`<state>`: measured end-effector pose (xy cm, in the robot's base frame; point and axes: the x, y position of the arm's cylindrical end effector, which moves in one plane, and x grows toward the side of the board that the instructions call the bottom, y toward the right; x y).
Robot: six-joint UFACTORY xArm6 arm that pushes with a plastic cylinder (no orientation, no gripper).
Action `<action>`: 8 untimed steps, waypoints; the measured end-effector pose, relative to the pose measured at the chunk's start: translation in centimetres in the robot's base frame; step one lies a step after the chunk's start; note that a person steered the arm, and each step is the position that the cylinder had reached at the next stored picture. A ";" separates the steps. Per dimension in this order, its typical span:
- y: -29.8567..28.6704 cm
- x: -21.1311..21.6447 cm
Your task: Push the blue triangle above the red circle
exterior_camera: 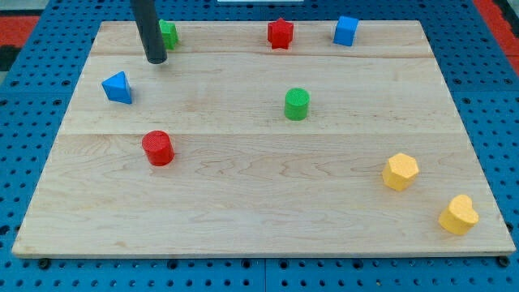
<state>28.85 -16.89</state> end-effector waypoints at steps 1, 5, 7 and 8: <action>0.0 0.1; 5.9 14.3; 9.2 17.6; 9.3 10.3</action>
<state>39.15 -7.63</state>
